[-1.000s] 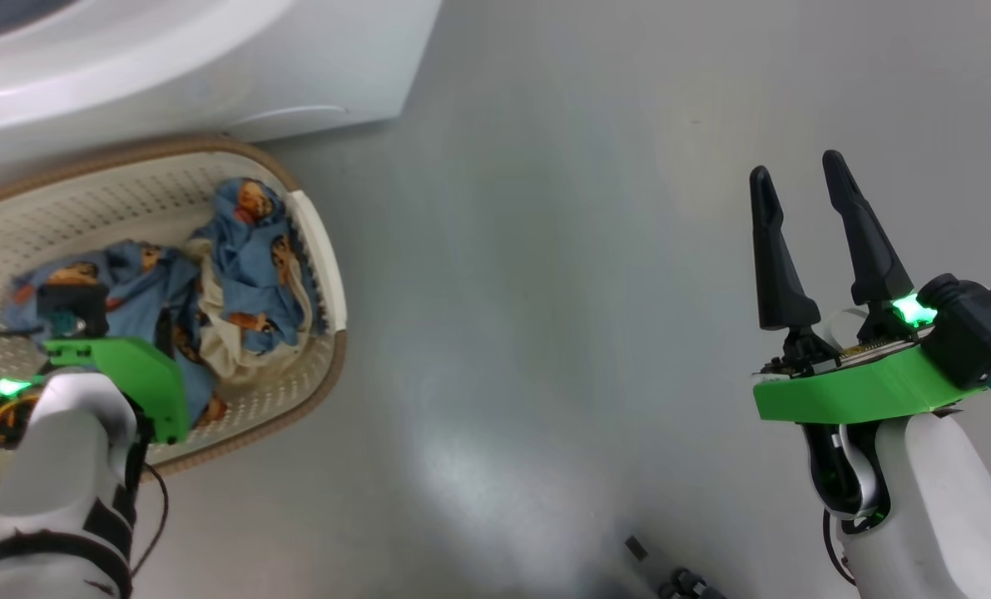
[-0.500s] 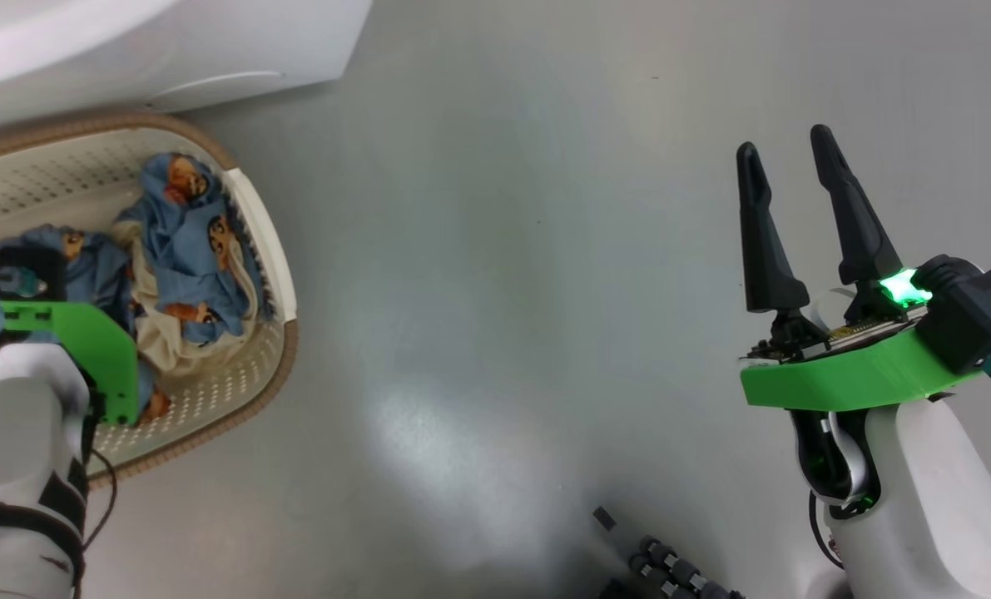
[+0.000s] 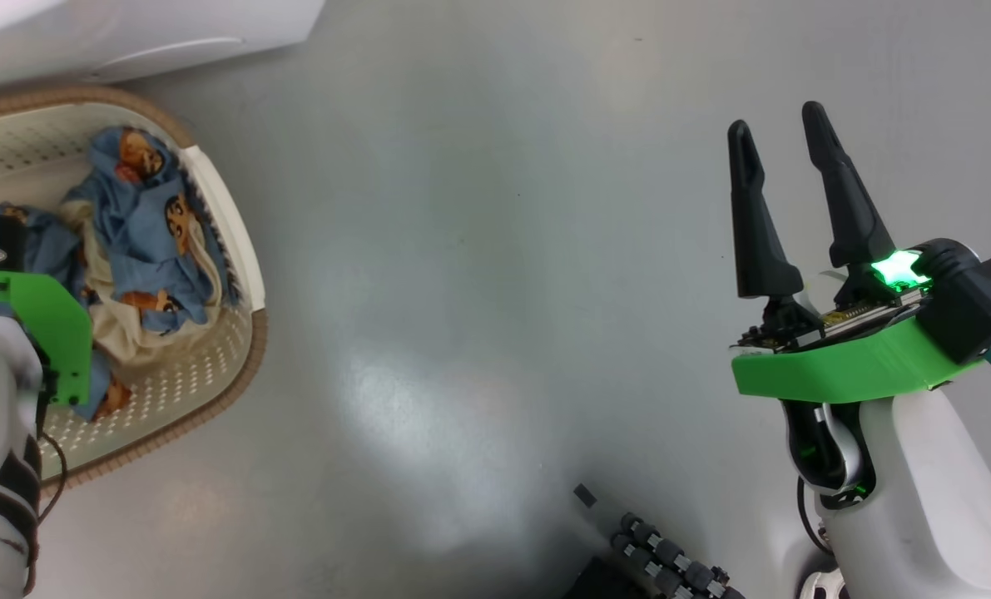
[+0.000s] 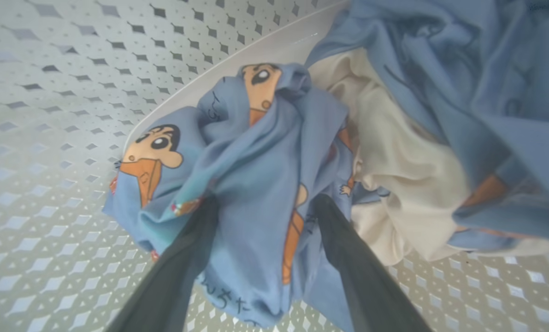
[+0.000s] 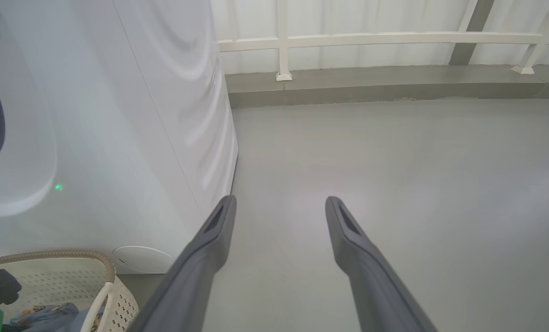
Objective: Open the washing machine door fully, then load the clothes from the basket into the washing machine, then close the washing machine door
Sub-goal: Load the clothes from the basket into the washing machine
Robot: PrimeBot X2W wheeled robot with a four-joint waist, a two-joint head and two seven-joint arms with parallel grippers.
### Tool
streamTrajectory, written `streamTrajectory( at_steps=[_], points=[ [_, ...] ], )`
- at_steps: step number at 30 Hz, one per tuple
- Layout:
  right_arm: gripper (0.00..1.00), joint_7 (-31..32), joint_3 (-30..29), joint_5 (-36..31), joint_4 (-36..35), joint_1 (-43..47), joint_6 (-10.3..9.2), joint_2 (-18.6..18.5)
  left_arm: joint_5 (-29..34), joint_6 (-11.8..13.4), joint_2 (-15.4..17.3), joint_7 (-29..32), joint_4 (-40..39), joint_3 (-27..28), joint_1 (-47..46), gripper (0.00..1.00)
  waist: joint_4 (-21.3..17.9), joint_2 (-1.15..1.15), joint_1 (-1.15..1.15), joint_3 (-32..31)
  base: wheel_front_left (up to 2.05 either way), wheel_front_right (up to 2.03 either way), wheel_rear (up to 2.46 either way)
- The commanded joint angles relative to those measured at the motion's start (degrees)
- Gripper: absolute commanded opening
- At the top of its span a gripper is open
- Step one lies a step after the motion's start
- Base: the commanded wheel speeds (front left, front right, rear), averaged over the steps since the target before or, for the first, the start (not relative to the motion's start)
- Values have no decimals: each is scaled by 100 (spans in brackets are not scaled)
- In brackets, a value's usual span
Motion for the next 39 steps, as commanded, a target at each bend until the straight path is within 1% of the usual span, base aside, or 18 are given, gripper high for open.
streamTrajectory(
  at_steps=[1, 11, 12, 13, 14, 19, 26, 31, 39],
  points=[
    [100, -45, 145, 126, -141, 65, 25, -39, 42, 60, 257, 58, -50, 42, 38, 100, -37, 0, 0, 46, 0, 0, 0],
    [100, -45, 293, 250, -203, 25, 25, -38, 34, 65, 435, 372, -46, -89, 12, 100, -181, 0, 0, 129, 0, 0, 0],
    [100, -45, 295, 256, -207, 27, 25, -38, 25, 61, 444, 384, -46, -96, 2, 74, -190, 0, 0, 134, 0, 0, 0],
    [100, -45, 295, 259, -208, 29, 25, -38, 19, 45, 451, 406, -46, -107, 0, 31, -197, 0, 0, 138, 0, 0, 0],
    [100, -45, 294, 259, -205, 31, 25, -38, 10, 33, 455, 427, -46, -116, -2, 0, -201, 0, 0, 139, 0, 0, 0],
    [100, -45, 278, 251, -195, 46, 25, -38, -81, 14, 408, 389, -46, -118, 25, 0, -203, 0, 0, 77, 0, 0, 0],
    [100, -45, 210, 175, -141, 40, 25, -38, -288, 17, 224, 43, -46, -54, 118, 0, -82, 0, 0, -216, 0, 0, 0],
    [100, -45, 166, 89, -65, 109, 25, -38, -616, -6, 56, -434, -45, 166, 310, 0, 17, 0, 0, -595, 0, 0, 0],
    [100, -45, 19, -109, 51, 308, 25, -38, -971, -212, -200, -1297, -45, 342, 689, 0, 195, 0, 0, -1290, 0, 0, 0]
  ],
)
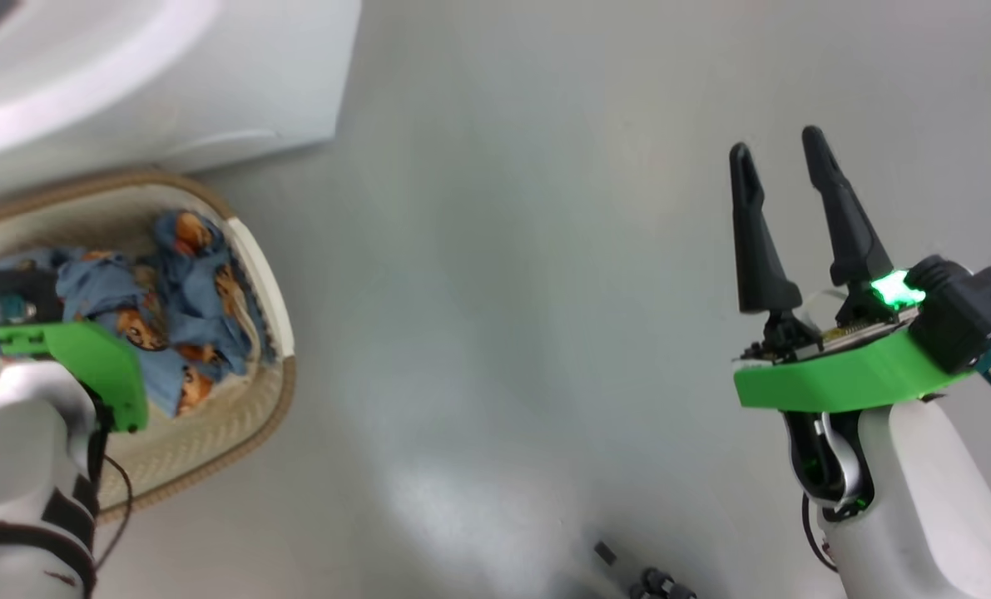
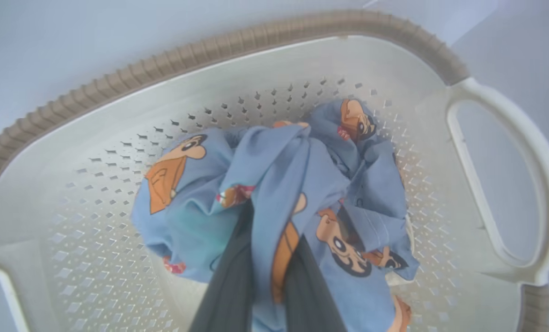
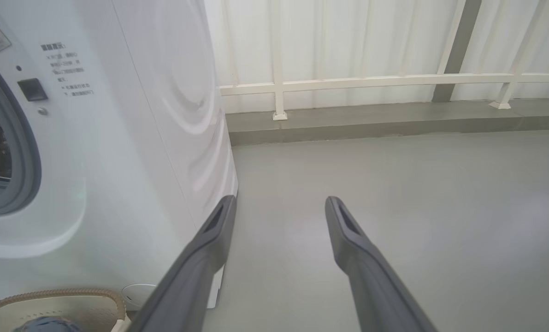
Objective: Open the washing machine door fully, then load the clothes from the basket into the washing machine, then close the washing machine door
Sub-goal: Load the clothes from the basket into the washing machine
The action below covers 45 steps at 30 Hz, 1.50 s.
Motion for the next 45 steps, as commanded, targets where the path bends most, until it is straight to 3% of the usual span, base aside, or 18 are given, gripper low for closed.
streamTrajectory(
  at_steps=[1, 9, 16, 30, 45],
  points=[
    [100, -45, 62, -66, -109, 191, 25, -41, -81, -30, 121, -174, -63, 131, 244, 0, 154, 0, 0, -423, 0, 0, 0],
    [100, -45, -37, -153, -26, 467, 25, -212, -355, -196, -177, -1004, -89, 244, 708, 0, 347, 0, 0, -1120, 0, 0, 0],
    [100, -45, -52, -176, 50, 678, 25, -325, -486, -261, -356, -1194, -473, 300, 1111, 0, 438, 0, 0, -1557, 0, 0, 0],
    [100, -45, -314, -218, 112, 1118, 25, -528, -440, -223, -828, -1203, -3749, 789, 2795, 0, 667, 0, 0, -2223, 0, 0, 0],
    [100, -45, -457, -292, 78, 1666, 25, -713, -77, -123, -1179, -1203, -6070, 1091, 4368, 0, 891, 0, 0, -2773, 0, 0, 0]
  ],
)
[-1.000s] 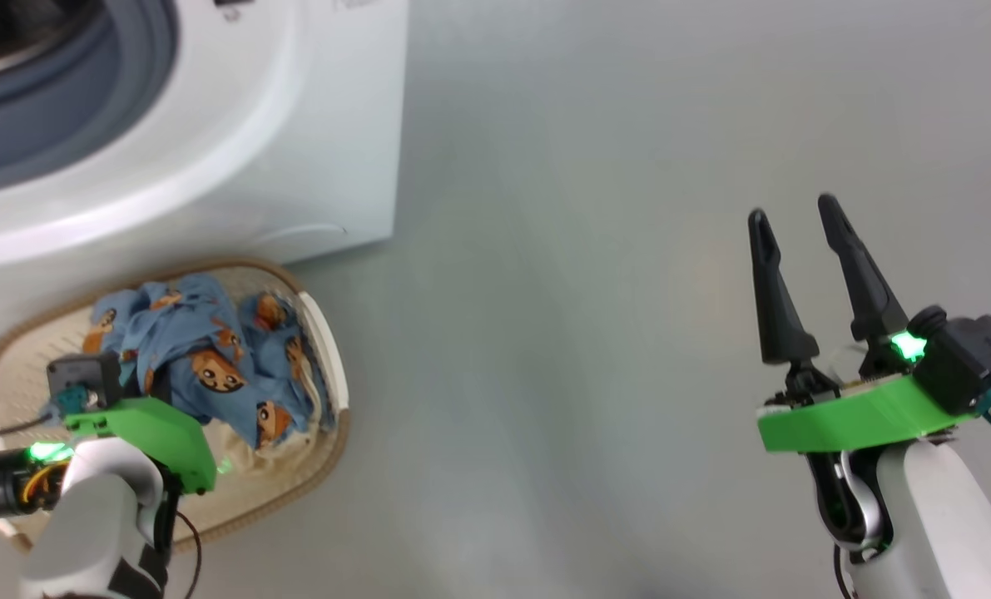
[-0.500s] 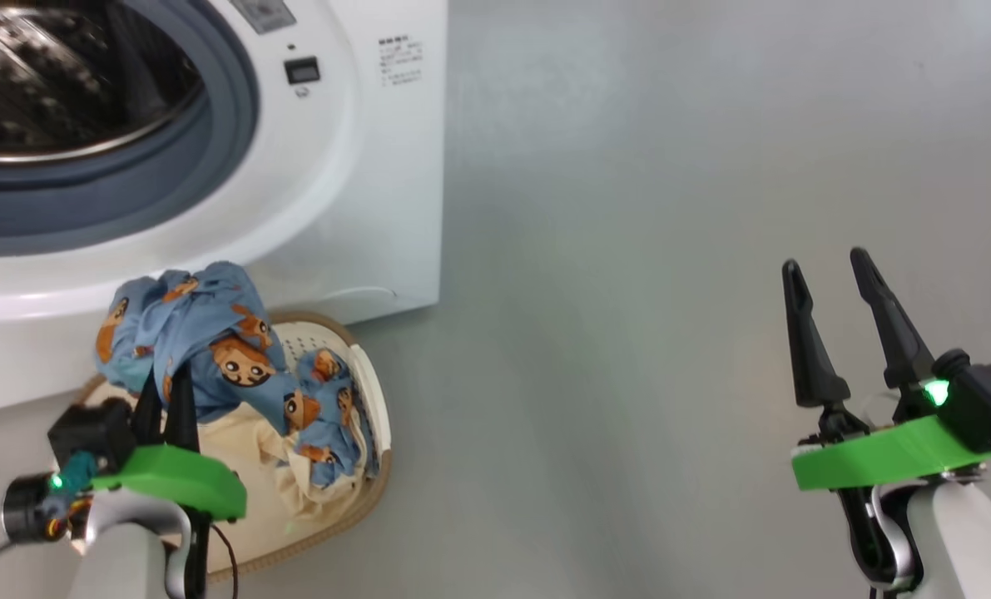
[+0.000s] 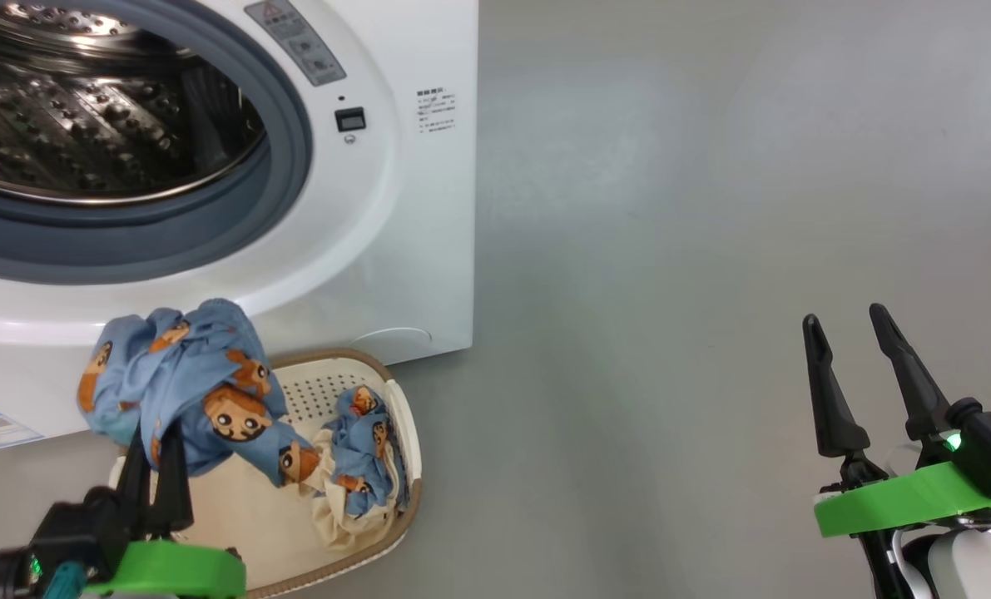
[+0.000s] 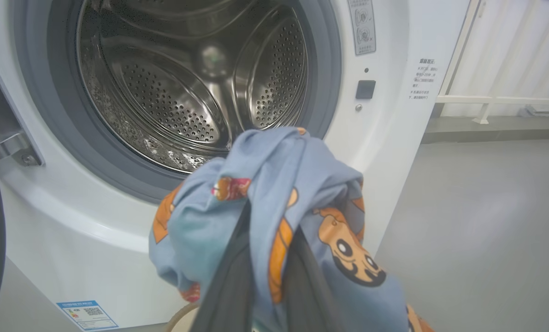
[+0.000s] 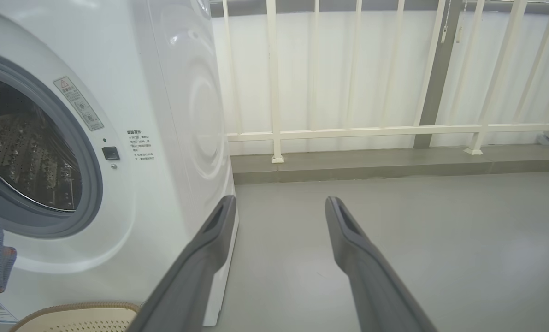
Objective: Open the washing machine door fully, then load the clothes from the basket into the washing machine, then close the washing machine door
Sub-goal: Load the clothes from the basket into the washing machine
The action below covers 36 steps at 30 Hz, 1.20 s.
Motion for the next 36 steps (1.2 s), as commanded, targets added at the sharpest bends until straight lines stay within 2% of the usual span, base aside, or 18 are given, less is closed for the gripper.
streamTrajectory(
  at_steps=[1, 8, 21, 30, 36],
  points=[
    [100, -45, 87, -80, -151, 58, 25, -103, 60, 51, 19, -52, -413, 208, 142, 0, 83, 0, 0, -88, 0, 0, 0],
    [100, -45, 56, -90, -184, 117, 25, -121, 30, 184, -66, -52, -1152, 204, 683, 0, 187, 0, 0, -140, 0, 0, 0],
    [100, -45, 104, -97, -213, 102, 25, -108, -112, 355, -90, -52, -1459, 129, 790, 0, 128, 0, 0, -110, 0, 0, 0],
    [100, -45, 108, -58, -245, -86, 25, 16, -103, 285, -78, -52, -1221, 358, 83, 0, -54, 0, 0, 269, 0, 0, 0],
    [100, -45, 84, -18, -269, -327, 25, 148, -62, 258, 110, -52, -892, 572, -868, 0, -175, 0, 0, 723, 0, 0, 0]
  ],
)
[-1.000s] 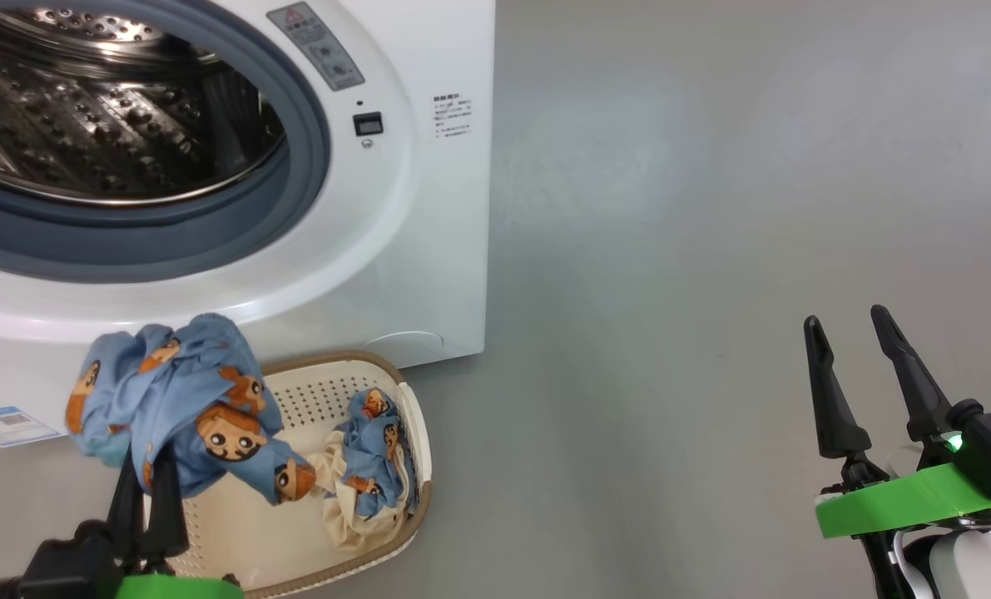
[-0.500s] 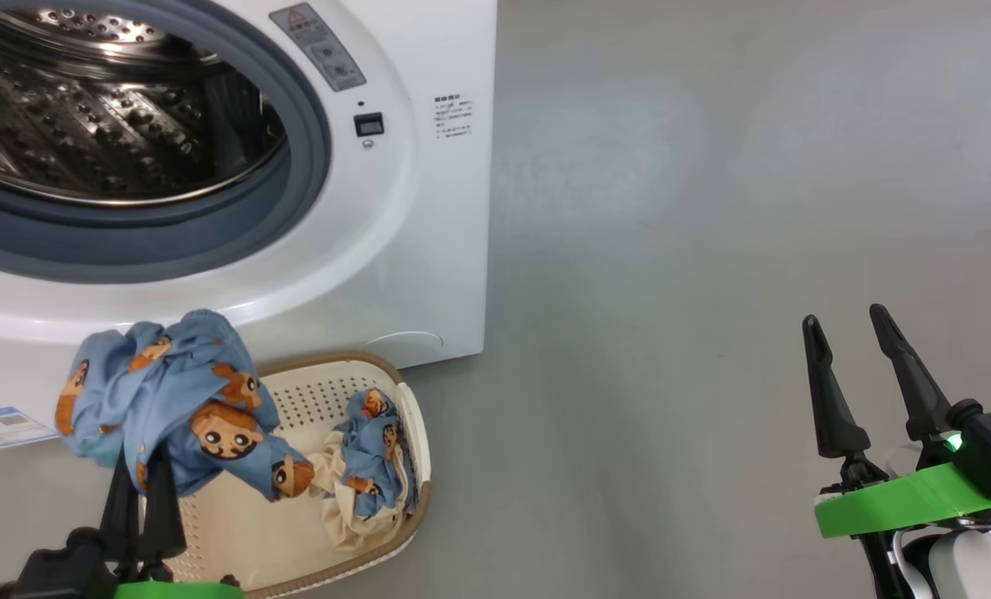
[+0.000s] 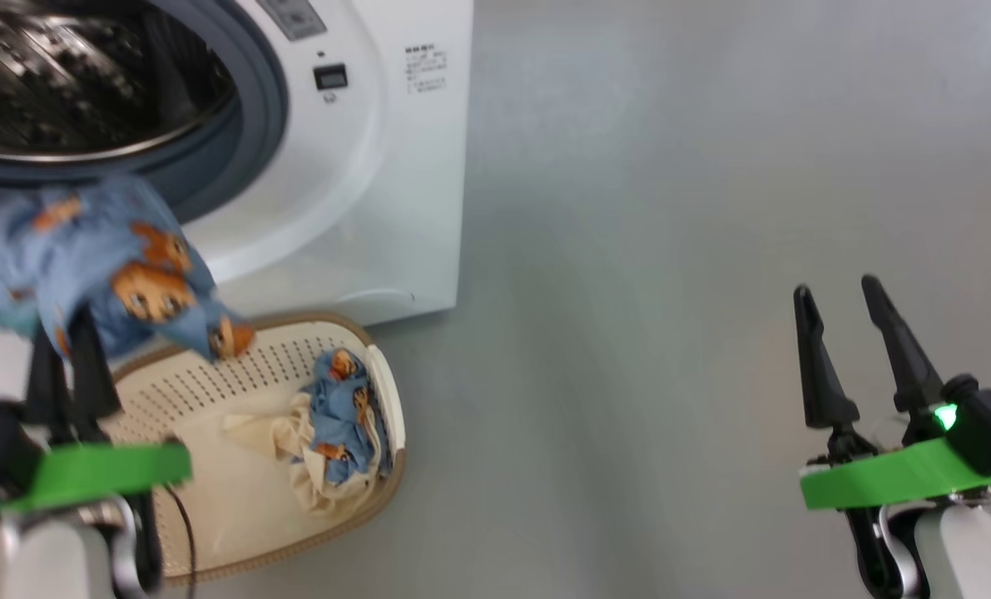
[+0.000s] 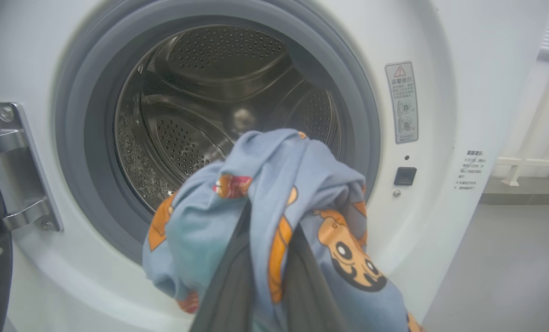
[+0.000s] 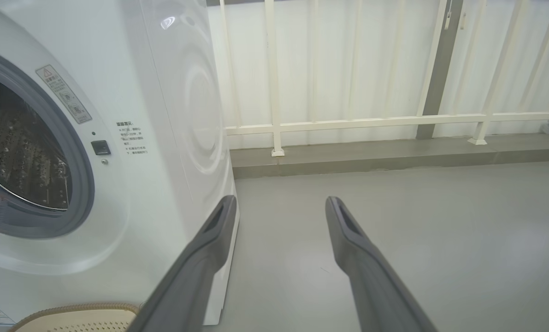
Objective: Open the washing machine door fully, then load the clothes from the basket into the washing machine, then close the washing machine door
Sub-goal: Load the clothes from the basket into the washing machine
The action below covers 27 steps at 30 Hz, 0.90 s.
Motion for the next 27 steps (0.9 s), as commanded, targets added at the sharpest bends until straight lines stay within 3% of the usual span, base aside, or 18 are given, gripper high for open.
streamTrajectory(
  at_steps=[1, 20, 27],
  points=[
    [100, -45, 95, 12, -172, -201, 25, -11, 41, -21, 207, -37, -19, 221, -350, 0, -119, 0, -1, 322, 0, 0, 0],
    [100, -45, 184, 127, -298, -1030, 25, 259, 365, 137, 1393, -37, 2301, 397, -3689, 0, -680, 0, -1, 1653, 0, 0, 0],
    [100, -45, 268, 154, -313, -1133, 25, 305, 462, 191, 1680, -37, 2921, 377, -4388, 0, -810, 0, -1, 1891, 0, 0, 0]
  ],
)
